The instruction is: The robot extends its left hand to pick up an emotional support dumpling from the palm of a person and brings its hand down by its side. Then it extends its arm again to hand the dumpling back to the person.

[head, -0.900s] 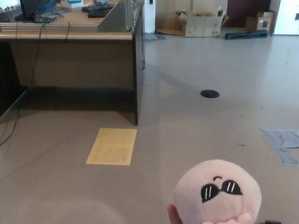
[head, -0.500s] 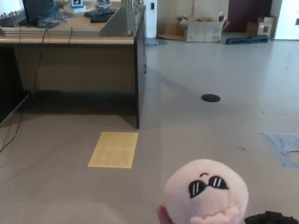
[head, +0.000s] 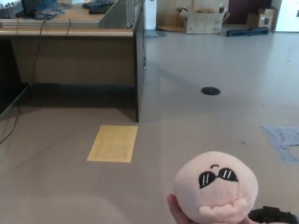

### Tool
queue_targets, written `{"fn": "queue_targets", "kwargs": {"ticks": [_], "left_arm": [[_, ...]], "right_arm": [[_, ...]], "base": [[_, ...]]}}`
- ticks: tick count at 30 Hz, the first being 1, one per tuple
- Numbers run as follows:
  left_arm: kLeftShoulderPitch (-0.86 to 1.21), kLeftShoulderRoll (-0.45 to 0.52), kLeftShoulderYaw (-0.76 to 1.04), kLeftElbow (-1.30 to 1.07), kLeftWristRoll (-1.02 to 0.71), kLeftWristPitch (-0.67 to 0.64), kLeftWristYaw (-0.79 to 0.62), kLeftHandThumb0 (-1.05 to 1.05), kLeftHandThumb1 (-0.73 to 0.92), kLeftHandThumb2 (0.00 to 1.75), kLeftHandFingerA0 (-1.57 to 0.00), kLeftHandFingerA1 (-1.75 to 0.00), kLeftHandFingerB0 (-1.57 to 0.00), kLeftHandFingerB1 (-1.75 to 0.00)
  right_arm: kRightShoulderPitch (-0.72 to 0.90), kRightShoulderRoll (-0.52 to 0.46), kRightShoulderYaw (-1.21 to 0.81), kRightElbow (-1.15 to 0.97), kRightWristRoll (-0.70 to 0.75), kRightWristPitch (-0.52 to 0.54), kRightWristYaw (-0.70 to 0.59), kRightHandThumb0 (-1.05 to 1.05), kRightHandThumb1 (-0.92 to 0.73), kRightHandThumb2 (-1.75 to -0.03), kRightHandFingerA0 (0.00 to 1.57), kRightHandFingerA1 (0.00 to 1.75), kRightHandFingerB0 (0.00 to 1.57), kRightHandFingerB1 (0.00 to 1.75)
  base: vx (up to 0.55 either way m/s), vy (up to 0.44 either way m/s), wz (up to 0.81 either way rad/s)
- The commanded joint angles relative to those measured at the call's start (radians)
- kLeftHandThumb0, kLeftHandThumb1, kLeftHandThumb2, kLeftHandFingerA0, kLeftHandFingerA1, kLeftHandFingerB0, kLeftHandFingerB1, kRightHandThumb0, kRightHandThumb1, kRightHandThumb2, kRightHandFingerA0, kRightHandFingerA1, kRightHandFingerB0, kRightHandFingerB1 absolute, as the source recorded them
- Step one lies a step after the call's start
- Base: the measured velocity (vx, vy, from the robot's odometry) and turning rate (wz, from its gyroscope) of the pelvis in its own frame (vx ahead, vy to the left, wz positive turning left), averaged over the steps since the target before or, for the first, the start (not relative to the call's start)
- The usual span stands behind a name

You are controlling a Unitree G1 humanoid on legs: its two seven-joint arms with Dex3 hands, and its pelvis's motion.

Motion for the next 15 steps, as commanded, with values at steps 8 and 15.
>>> {"fn": "queue_targets", "kwargs": {"ticks": [8, 15], "left_arm": [[-0.392, 0.093, -0.303, -0.086, 0.004, 0.202, -0.273, -0.23, 0.54, 0.57, -0.86, -0.47, -0.82, -0.46], [-0.532, 0.011, -0.484, -0.249, 0.017, 0.284, -0.354, -0.27, 0.52, 0.56, -0.88, -0.49, -0.79, -0.46]], "right_arm": [[0.01, -0.011, 0.016, 0.004, -0.017, -0.014, -0.026, -0.28, -0.55, -0.57, 0.88, 0.5, 0.7, 0.46], [0.0, -0.012, 0.019, 0.0, -0.018, -0.013, -0.015, -0.28, -0.55, -0.56, 0.87, 0.5, 0.71, 0.46]], "base": [[0.0, 0.0, 0.0], [0.0, 0.0, 0.0]]}}
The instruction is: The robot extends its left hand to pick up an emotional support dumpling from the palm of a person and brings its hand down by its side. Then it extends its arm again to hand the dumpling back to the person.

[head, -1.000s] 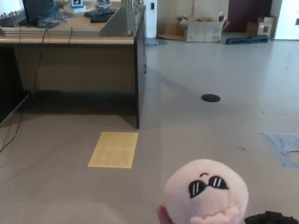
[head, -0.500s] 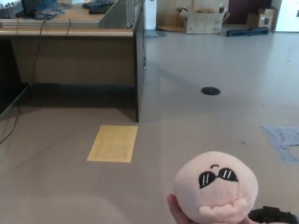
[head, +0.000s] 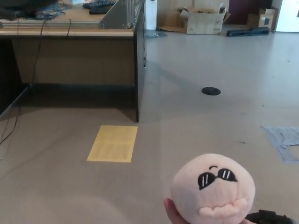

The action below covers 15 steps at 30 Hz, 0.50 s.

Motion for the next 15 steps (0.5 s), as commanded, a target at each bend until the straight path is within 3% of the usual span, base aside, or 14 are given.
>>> {"fn": "queue_targets", "kwargs": {"ticks": [1, 3, 4, 5, 6, 8, 9, 10, 11, 15], "left_arm": [[-0.08, -0.041, -0.107, -0.108, 0.009, 0.119, -0.117, -0.27, 0.52, 0.56, -0.88, -0.49, -0.79, -0.46], [-0.081, -0.041, -0.107, -0.114, 0.011, 0.131, -0.119, -0.27, 0.52, 0.56, -0.88, -0.49, -0.79, -0.46], [-0.116, -0.058, -0.165, -0.129, 0.021, 0.142, -0.171, -0.23, 0.46, 0.54, -0.74, -0.45, -0.7, -0.42], [-0.156, -0.069, -0.22, -0.137, 0.017, 0.168, -0.239, -0.27, 0.42, 0.53, -0.45, -0.41, -0.48, -0.36], [-0.195, -0.073, -0.267, -0.137, 0.006, 0.2, -0.308, -0.27, 0.42, 0.53, -0.45, -0.41, -0.48, -0.36], [-0.198, -0.072, -0.269, -0.137, 0.005, 0.203, -0.31, -0.27, 0.42, 0.53, -0.45, -0.41, -0.48, -0.36], [-0.248, -0.084, -0.344, -0.12, 0.027, 0.197, -0.407, -0.54, 0.31, 0.76, 0.0, -0.16, 0.0, -0.17], [-0.309, -0.099, -0.436, -0.1, 0.053, 0.187, -0.527, -0.54, 0.31, 0.76, 0.0, -0.16, 0.0, -0.17], [-0.33, -0.118, -0.477, -0.088, 0.067, 0.171, -0.565, -0.62, 0.37, 0.79, 0.0, -0.03, 0.0, -0.04], [-0.34, -0.12, -0.493, -0.08, 0.067, 0.164, -0.574, -0.62, 0.37, 0.79, 0.0, -0.03, 0.0, -0.04]], "right_arm": [[-0.007, -0.019, 0.004, 0.002, -0.009, -0.008, -0.006, -0.28, -0.55, -0.56, 0.87, 0.5, 0.71, 0.46], [-0.007, -0.019, 0.005, 0.003, -0.008, -0.008, -0.007, -0.28, -0.55, -0.56, 0.87, 0.5, 0.71, 0.46], [-0.006, -0.019, 0.005, 0.004, -0.008, -0.011, -0.004, -0.28, -0.55, -0.57, 0.88, 0.5, 0.71, 0.46], [-0.005, -0.018, 0.003, 0.006, -0.004, -0.016, 0.0, -0.27, -0.55, -0.56, 0.88, 0.51, 0.71, 0.46], [-0.003, -0.017, 0.0, 0.007, 0.001, -0.02, 0.005, -0.27, -0.55, -0.56, 0.88, 0.51, 0.71, 0.46], [-0.002, -0.017, 0.0, 0.007, 0.0, -0.02, 0.005, -0.27, -0.55, -0.56, 0.88, 0.51, 0.71, 0.46], [0.0, -0.017, 0.002, 0.004, -0.002, -0.02, 0.005, -0.31, -0.56, -0.57, 0.83, 0.5, 0.71, 0.45], [0.003, -0.018, 0.005, 0.0, -0.005, -0.021, 0.006, -0.31, -0.56, -0.57, 0.83, 0.5, 0.71, 0.45], [0.001, -0.02, 0.009, 0.0, -0.011, -0.021, 0.006, -0.32, -0.57, -0.57, 0.82, 0.5, 0.7, 0.45], [0.001, -0.022, 0.012, -0.002, -0.015, -0.021, 0.006, -0.32, -0.57, -0.57, 0.82, 0.5, 0.7, 0.45]], "base": [[0.0, 0.0, 0.09], [0.0, 0.0, 0.0], [0.0, 0.0, 0.0], [0.0, 0.0, 0.0], [0.0, 0.0, 0.0], [0.0, 0.0, 0.0], [0.0, 0.0, 0.0], [0.0, 0.0, 0.0], [0.0, 0.0, 0.0], [0.0, 0.0, 0.0]]}}
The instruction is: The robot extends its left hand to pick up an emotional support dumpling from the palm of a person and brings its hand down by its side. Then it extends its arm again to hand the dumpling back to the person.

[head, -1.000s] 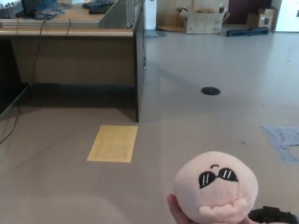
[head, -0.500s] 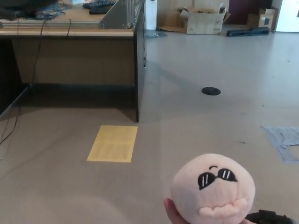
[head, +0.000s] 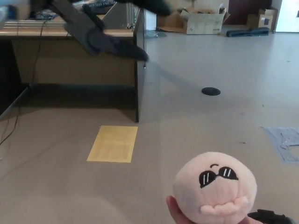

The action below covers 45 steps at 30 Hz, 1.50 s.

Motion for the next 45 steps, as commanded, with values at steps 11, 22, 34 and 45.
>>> {"fn": "queue_targets", "kwargs": {"ticks": [11, 22, 34, 45], "left_arm": [[-0.223, -0.164, -0.408, -0.031, 0.161, 0.133, -0.363, -0.64, 0.42, 0.87, 0.0, -0.03, 0.0, -0.01], [-0.24, -0.253, -0.452, -0.006, 0.238, 0.154, -0.419, -0.98, 0.33, 0.67, 0.0, 0.0, 0.0, 0.0], [-0.222, -0.268, -0.45, -0.022, 0.324, 0.107, -0.488, -1.05, 0.5, 0.58, 0.0, 0.0, 0.0, 0.0], [-0.204, -0.264, -0.445, -0.04, 0.378, 0.086, -0.554, -1.05, 0.57, 0.6, 0.0, 0.0, 0.0, 0.0]], "right_arm": [[-0.021, -0.008, 0.04, -0.004, -0.032, 0.029, -0.01, -0.31, -0.56, -0.57, 0.81, 0.49, 0.69, 0.45], [-0.067, 0.031, -0.032, 0.07, 0.041, 0.028, 0.041, -0.34, -0.53, -0.56, 0.47, 0.39, 0.73, 0.44], [-0.096, 0.032, -0.017, 0.105, 0.021, -0.003, 0.035, -0.36, -0.55, -0.57, 0.56, 0.42, 0.73, 0.45], [-0.104, 0.033, -0.018, 0.116, 0.024, -0.009, 0.033, -0.36, -0.55, -0.57, 0.56, 0.42, 0.73, 0.45]], "base": [[0.0, 0.0, 0.0], [0.0, 0.0, 0.0], [0.0, 0.0, 0.0], [0.0, 0.0, 0.0]]}}
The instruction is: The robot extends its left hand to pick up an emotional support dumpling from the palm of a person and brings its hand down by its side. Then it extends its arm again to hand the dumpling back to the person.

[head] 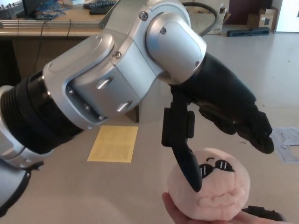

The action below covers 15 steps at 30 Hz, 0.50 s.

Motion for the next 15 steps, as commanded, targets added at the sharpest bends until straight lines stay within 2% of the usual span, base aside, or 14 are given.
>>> {"fn": "queue_targets", "kwargs": {"ticks": [1, 2, 10, 12, 15], "left_arm": [[0.016, 0.005, 0.01, -0.003, 0.053, -0.028, -0.049, -1.05, 0.57, 0.6, 0.0, 0.0, 0.0, 0.0], [0.038, 0.008, 0.018, -0.008, 0.038, -0.058, -0.061, -1.05, 0.63, 0.62, 0.0, 0.0, 0.0, 0.0], [0.099, -0.004, 0.037, -0.014, 0.058, -0.073, -0.071, -1.05, 0.63, 0.65, 0.0, 0.0, 0.0, 0.0], [0.096, -0.009, 0.01, -0.025, 0.076, 0.043, -0.09, -1.05, 0.58, 0.66, 0.0, 0.0, 0.0, 0.0], [0.108, -0.013, 0.002, -0.039, 0.097, 0.065, -0.082, -1.05, 0.55, 0.69, 0.0, 0.0, 0.0, 0.0]], "right_arm": [[-0.017, -0.007, -0.003, 0.008, 0.007, -0.019, 0.003, -0.36, -0.55, -0.57, 0.56, 0.42, 0.73, 0.45], [-0.02, -0.006, -0.003, 0.009, 0.007, -0.018, 0.004, -0.36, -0.55, -0.57, 0.56, 0.42, 0.73, 0.45], [-0.02, -0.007, -0.002, 0.01, 0.007, -0.019, 0.003, -0.36, -0.55, -0.57, 0.56, 0.42, 0.73, 0.45], [-0.02, -0.006, -0.001, 0.009, 0.006, -0.019, 0.003, -0.36, -0.55, -0.57, 0.56, 0.42, 0.73, 0.45], [-0.02, -0.006, -0.001, 0.01, 0.006, -0.019, 0.003, -0.36, -0.55, -0.57, 0.56, 0.42, 0.73, 0.45]], "base": [[0.0, 0.0, 0.0], [0.0, 0.0, 0.0], [0.0, 0.0, 0.0], [0.0, 0.0, 0.0], [0.0, 0.0, 0.0]]}}
